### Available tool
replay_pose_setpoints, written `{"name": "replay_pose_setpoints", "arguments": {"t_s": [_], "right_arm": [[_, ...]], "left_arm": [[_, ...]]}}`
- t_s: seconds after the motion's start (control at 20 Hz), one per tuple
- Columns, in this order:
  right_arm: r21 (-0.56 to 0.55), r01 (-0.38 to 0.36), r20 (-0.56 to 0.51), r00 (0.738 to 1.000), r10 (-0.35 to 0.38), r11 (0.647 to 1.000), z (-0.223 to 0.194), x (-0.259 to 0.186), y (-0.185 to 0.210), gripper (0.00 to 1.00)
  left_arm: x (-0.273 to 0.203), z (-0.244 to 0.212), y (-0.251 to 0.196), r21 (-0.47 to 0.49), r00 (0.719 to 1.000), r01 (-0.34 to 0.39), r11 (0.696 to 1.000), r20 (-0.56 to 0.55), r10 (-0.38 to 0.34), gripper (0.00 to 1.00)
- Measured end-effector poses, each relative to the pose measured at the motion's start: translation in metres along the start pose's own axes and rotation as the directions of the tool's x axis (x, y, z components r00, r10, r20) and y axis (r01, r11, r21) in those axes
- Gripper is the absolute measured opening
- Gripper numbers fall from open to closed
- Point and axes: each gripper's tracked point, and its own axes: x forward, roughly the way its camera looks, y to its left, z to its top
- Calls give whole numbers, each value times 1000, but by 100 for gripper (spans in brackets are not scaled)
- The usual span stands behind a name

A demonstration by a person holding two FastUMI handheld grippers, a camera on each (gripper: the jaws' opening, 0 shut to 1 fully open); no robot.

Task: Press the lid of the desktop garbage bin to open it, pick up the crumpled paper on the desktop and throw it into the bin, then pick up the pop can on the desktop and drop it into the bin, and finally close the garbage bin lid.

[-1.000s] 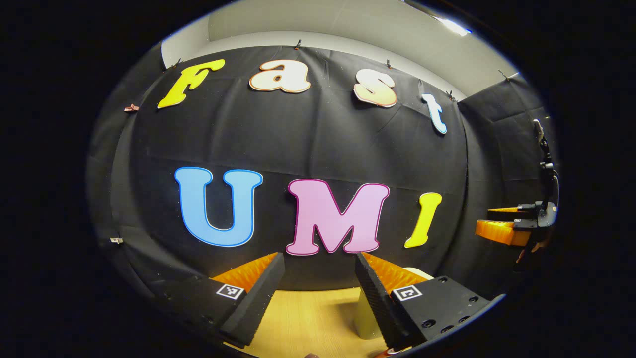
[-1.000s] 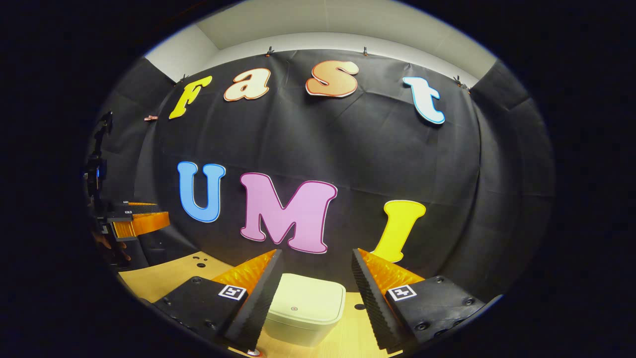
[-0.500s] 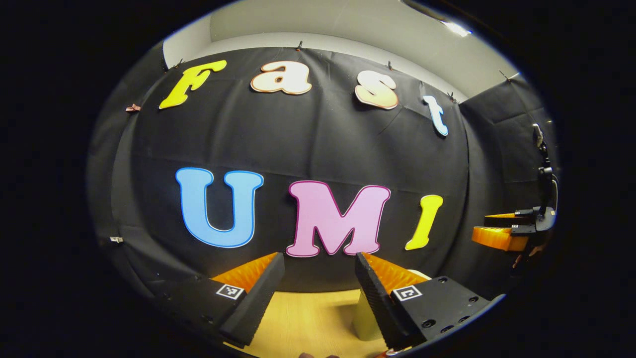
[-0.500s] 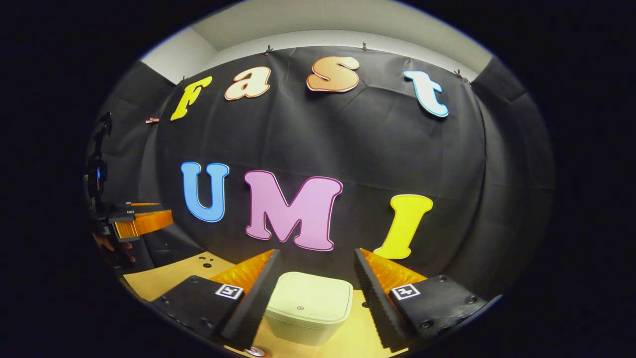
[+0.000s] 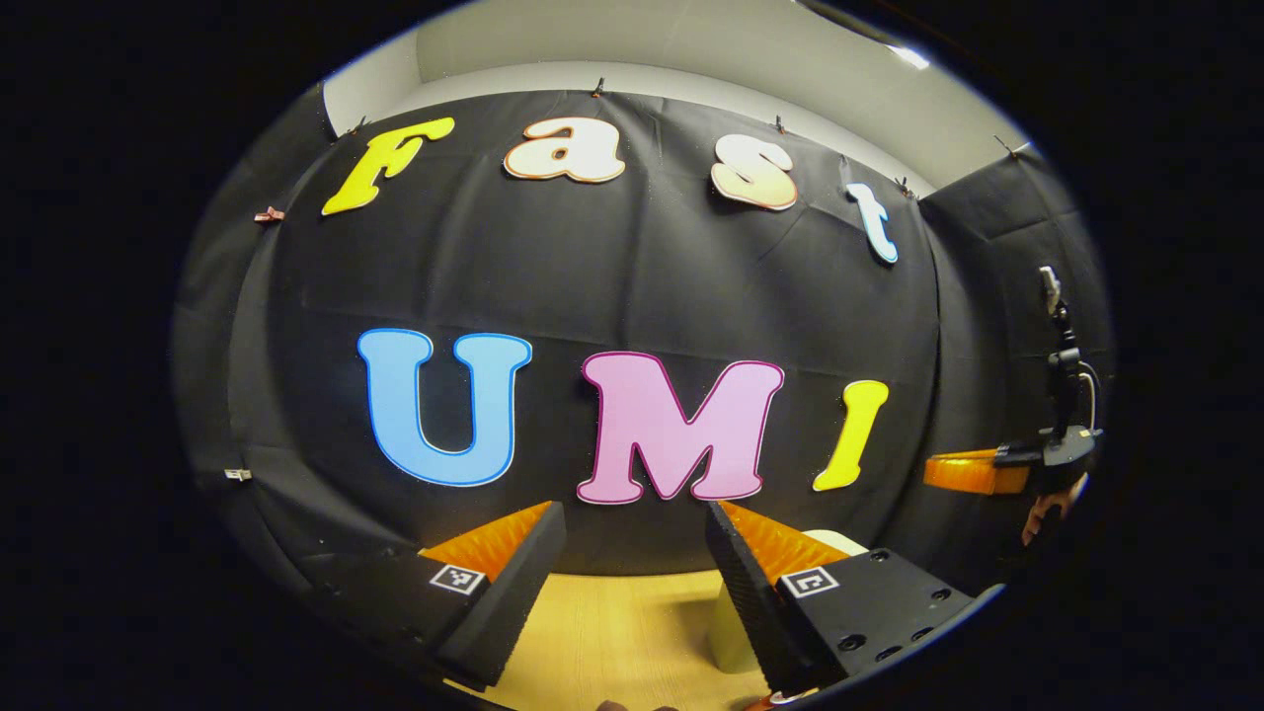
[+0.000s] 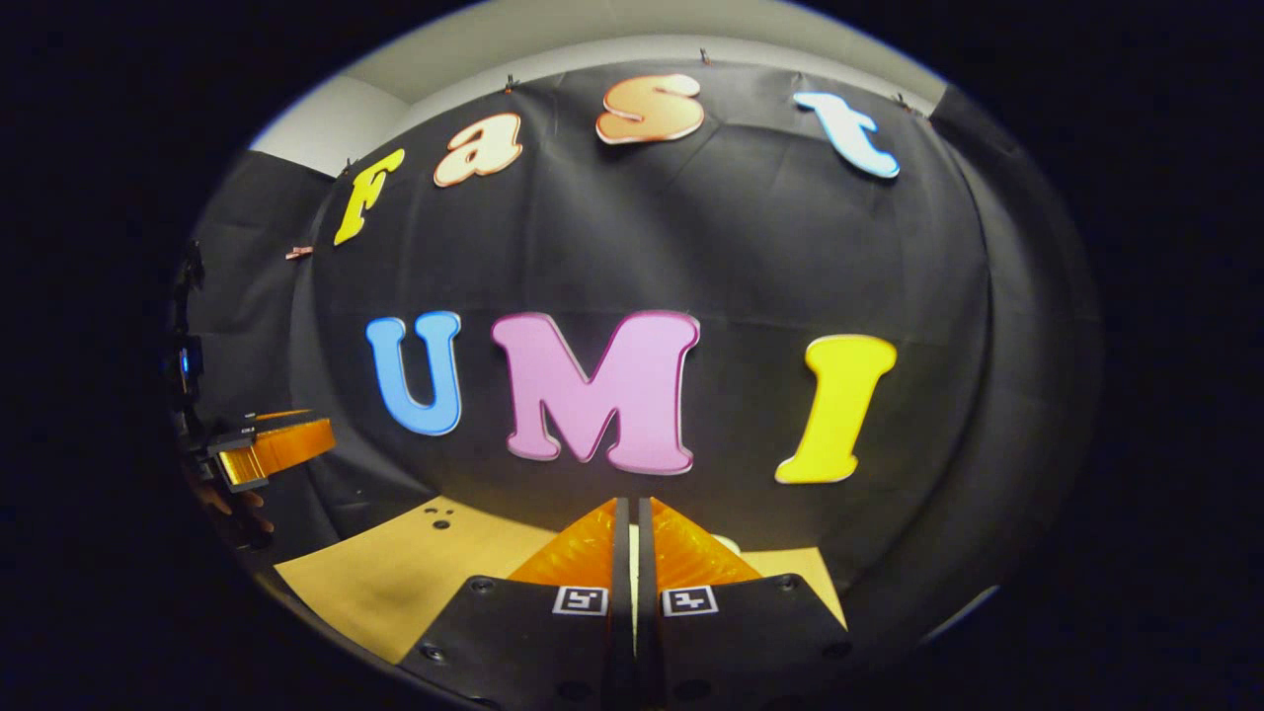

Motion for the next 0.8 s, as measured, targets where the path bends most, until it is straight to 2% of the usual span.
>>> {"name": "replay_pose_setpoints", "arguments": {"t_s": [0.1,0.2,0.25,0.35,0.45,0.55,0.8], "right_arm": [[-16,-30,-125,992,28,999,-30,17,2,5],[-16,-67,-261,964,60,998,-60,32,3,5],[5,-87,-322,943,84,996,-73,39,5,6],[59,-109,-447,886,124,992,-99,48,9,6],[71,-112,-543,829,133,991,-120,55,9,7],[68,-100,-577,808,121,993,-129,63,8,6],[50,-99,-615,781,108,994,-145,71,8,6]], "left_arm": [[0,1,0,11,1000,-4,1000,1,4,93],[-1,0,-2,21,1000,-6,1000,1,6,93],[-1,0,-2,23,1000,-7,1000,1,7,93],[-2,1,-4,23,1000,-6,1000,-2,6,93],[-3,-3,-5,25,1000,-7,1000,-6,7,93],[-3,-4,-3,25,1000,-11,1000,-11,11,93],[-2,-8,0,17,1000,-18,1000,-18,18,93]]}}
